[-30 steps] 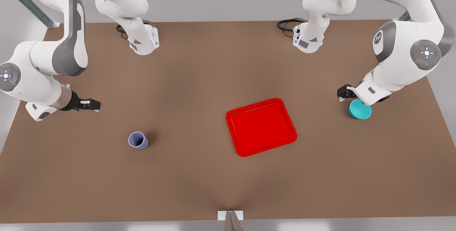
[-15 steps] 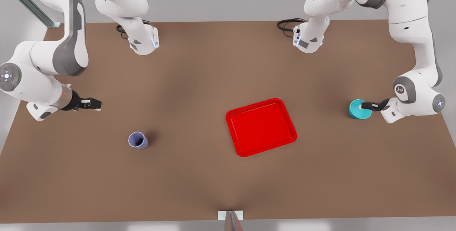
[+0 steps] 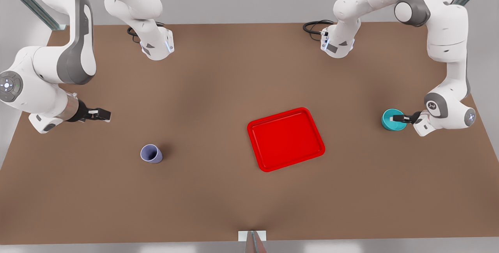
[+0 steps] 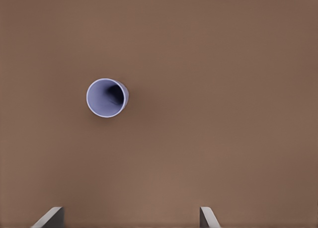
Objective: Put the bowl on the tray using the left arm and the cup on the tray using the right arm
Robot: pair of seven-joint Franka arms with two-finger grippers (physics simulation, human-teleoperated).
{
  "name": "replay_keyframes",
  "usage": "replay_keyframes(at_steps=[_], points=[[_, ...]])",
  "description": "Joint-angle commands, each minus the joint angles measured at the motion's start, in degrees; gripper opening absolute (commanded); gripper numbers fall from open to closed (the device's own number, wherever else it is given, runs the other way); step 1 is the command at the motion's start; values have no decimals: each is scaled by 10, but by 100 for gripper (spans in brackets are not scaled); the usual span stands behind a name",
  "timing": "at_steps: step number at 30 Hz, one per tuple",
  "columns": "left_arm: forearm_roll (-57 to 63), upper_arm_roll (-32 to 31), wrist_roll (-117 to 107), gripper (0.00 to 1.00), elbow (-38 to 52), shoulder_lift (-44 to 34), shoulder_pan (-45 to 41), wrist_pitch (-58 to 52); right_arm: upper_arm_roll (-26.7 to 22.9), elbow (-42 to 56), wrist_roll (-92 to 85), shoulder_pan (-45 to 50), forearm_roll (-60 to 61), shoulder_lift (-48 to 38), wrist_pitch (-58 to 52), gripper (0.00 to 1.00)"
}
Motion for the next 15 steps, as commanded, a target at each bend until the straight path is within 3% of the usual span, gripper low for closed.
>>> replay_keyframes(at_steps=[1, 2, 5, 13, 15], points=[[1, 0, 0, 70, 0, 0, 1, 0, 0, 0, 0, -1, 0, 0, 0, 100], [2, 0, 0, 56, 2, -2, 0, -6, 0, 0, 0, 0, 0, 0, 0, 100], [2, 1, -2, 44, 2, -3, 1, -7, 0, 0, 0, -1, 0, 0, 0, 100], [2, 1, -9, 21, 4, -3, 0, -7, -2, 0, -2, -2, 0, 3, -1, 100], [2, 1, -14, 21, 4, -3, 0, -7, -3, 0, -2, -3, 0, 3, -1, 100]])
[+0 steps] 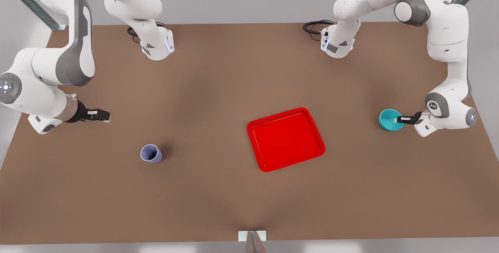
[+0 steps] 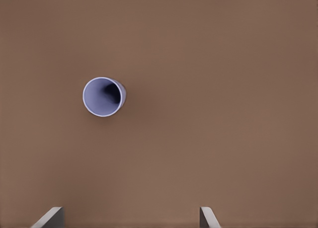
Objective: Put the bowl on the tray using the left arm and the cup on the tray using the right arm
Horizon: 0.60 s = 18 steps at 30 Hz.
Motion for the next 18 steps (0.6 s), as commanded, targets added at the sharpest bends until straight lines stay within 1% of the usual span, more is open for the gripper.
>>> replay_keyframes(at_steps=[1, 6, 8, 12, 13, 15, 16, 18], points=[[0, 0, 0, 21, 0, 0, 0, 0, 0, 0, 0, 0, 0, 0, 0, 100], [-2, -1, -1, 21, 1, -9, 0, -5, -1, -1, -13, -3, 1, 1, 0, 100], [-31, -2, -23, 21, 25, -24, -22, -49, -1, -1, -14, -3, 1, 1, 0, 100], [-49, -6, -230, 21, 82, -43, -186, -72, -1, 0, -22, -9, 1, 4, 0, 100], [-58, -6, -264, 21, 86, -46, -211, -72, -1, 0, -22, -9, 1, 4, 0, 100], [-82, -5, -406, 21, 92, -46, -304, -74, -1, 0, -22, -8, 1, 4, 0, 100], [-83, -6, -467, 21, 94, -46, -335, -75, -1, 0, -22, -9, 1, 4, 0, 100], [-132, -8, -508, 21, 93, -35, -358, -74, -1, 0, -22, -9, 1, 4, 0, 100]])
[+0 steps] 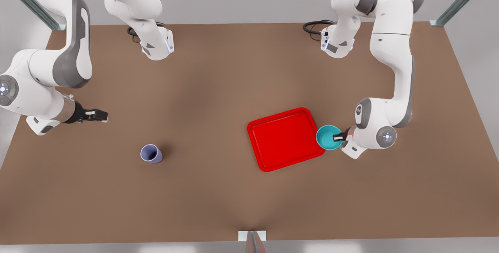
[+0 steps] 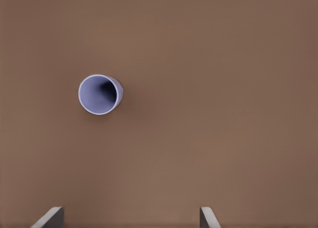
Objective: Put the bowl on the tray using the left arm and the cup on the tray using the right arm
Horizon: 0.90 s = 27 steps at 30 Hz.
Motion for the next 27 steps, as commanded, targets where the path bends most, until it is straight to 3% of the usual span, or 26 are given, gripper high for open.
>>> replay_keyframes(at_steps=[1, 5, 10, 12, 19, 22, 24, 26, 27], points=[[-100, 0, -8, 21, 0, 4, -6, 4, 0, 0, 0, 0, 0, 0, 0, 100], [-152, 1, -54, 21, 25, 40, -60, 12, 0, 0, -3, 0, 0, 1, 0, 100], [-150, 0, -44, 21, 21, 62, -64, 42, -1, 0, -6, -4, 0, 2, 0, 100], [-144, 1, -41, 100, 22, 63, -64, 42, -1, 0, -6, -5, 0, 2, 0, 100], [-97, 8, -39, 100, 35, 55, -58, 36, -1, 0, -6, -5, 0, 2, 0, 100], [-58, 44, -37, 100, 78, 37, -52, 23, -1, 0, -6, -5, 0, 2, 0, 100], [80, 44, 59, 100, 122, -39, -16, -95, -1, 0, -6, -5, 0, 2, 1, 100], [90, 44, 150, 100, 188, -79, 18, -235, -1, 1, -13, -20, 1, 14, 11, 100], [106, 43, 174, 100, 185, -105, 19, -247, -1, 0, -37, -35, 15, 23, 25, 100]])
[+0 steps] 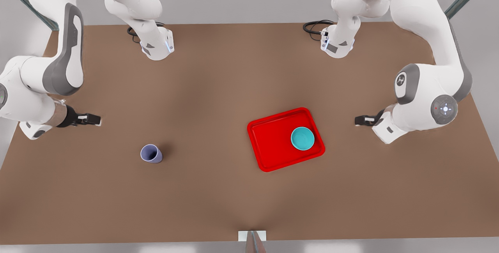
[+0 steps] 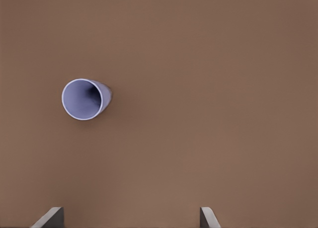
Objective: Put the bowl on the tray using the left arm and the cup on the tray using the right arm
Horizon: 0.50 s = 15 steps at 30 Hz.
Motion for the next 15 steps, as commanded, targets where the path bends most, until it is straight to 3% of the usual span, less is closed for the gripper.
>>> replay_keyframes(at_steps=[1, 6, 15], points=[[67, 0, 3, 100, 0, -4, 0, -5, 0, 0, -1, 0, 1, 4, 2, 100], [65, 0, -1, 100, -4, -31, 3, -42, 39, 4, 1, 6, 3, 81, 71, 100], [60, -11, 3, 100, -2, -27, 1, -60, 41, 5, 8, 56, 0, 162, 147, 100]])
